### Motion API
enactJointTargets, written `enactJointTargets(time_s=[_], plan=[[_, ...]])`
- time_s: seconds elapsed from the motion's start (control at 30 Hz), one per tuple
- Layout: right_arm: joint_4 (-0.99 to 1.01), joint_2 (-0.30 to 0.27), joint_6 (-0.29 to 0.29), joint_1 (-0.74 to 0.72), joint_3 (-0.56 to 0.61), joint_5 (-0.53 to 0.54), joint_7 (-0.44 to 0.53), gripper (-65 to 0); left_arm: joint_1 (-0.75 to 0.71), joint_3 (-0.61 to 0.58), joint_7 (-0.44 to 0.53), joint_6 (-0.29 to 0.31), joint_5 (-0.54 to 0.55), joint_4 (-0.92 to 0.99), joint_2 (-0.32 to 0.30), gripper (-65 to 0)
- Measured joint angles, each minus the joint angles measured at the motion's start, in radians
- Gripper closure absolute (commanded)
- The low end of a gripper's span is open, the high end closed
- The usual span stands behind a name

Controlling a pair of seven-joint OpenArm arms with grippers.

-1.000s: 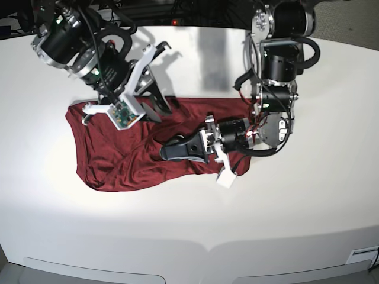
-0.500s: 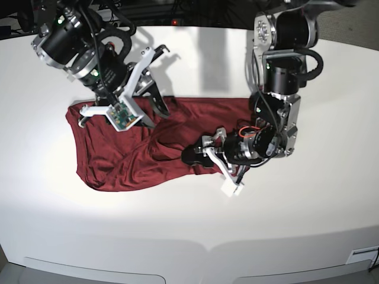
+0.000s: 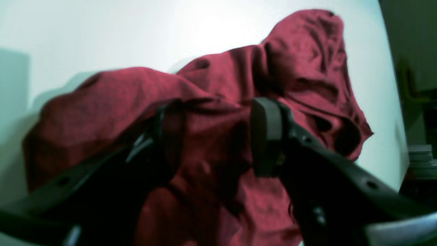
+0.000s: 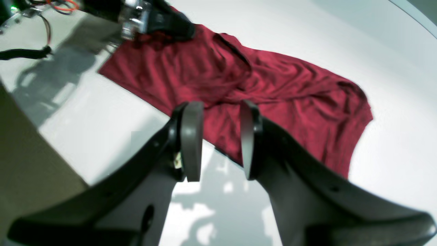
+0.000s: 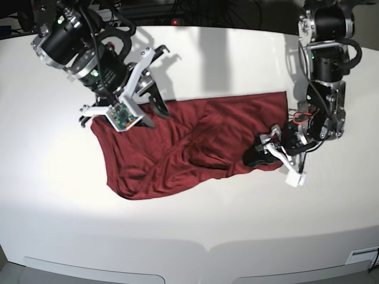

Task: Fold the T-shirt properly
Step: 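Fold the held end over the strip toward the right gripper, then grasp the strip's other end with the right gripper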

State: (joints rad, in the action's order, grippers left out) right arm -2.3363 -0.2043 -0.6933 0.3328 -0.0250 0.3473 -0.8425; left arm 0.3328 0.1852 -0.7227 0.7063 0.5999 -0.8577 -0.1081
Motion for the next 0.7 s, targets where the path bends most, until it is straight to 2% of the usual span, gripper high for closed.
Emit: enactJointTargets(time_s=[0.1,0.2,0.23,0.33,0.37,0.47,0.5,0.6,0.63,0.7], plan=[[0.0,0.0,0.0,0.0,0.0,0.016,0.004,-19.3,0.001,-0.003,0.029,0.002,-0.086,-0.003,0.029,-30.7],[0.004,-0.001,0.0,0.0,0.0,-0.097,0.018,-19.3,0.006,-0.004,0.041,0.006,-0.112,-0.003,0.027,-30.7],[0.023,0.0,0.019,-0.002,0.0,-0.152,0.055,-19.3,0.006,-0.004,0.04,0.005,-0.1,-0.003,0.023,-30.7],[0.191,0.0,0.138,-0.052,0.001,-0.292,0.157,-19.3,0.005,-0.003,0.002,0.0,-0.021,0.0,0.014,-30.7],[0.268,0.001,0.158,-0.083,0.002,-0.318,0.173,-19.3,0.006,-0.003,-0.013,0.0,-0.007,0.001,0.014,-30.7],[0.464,-0.004,0.163,-0.177,0.0,-0.335,0.173,-20.3,0.006,-0.003,-0.029,-0.002,0.005,0.001,0.017,-30.7],[0.513,-0.004,0.163,-0.21,0.0,-0.327,0.176,-24.3,0.007,-0.003,-0.039,-0.002,0.005,0.0,0.017,-30.7],[0.626,0.0,0.163,-0.311,0.001,-0.29,0.185,-43.9,0.008,-0.003,-0.046,-0.003,0.005,0.0,0.02,-30.7],[0.657,0.0,0.163,-0.341,0.0,-0.288,0.189,-47.7,0.008,-0.003,-0.047,-0.002,0.006,0.0,0.019,-30.7],[0.713,0.0,0.163,-0.393,0.001,-0.288,0.197,-47.5,0.008,-0.003,-0.046,-0.002,0.006,0.0,0.02,-30.7]])
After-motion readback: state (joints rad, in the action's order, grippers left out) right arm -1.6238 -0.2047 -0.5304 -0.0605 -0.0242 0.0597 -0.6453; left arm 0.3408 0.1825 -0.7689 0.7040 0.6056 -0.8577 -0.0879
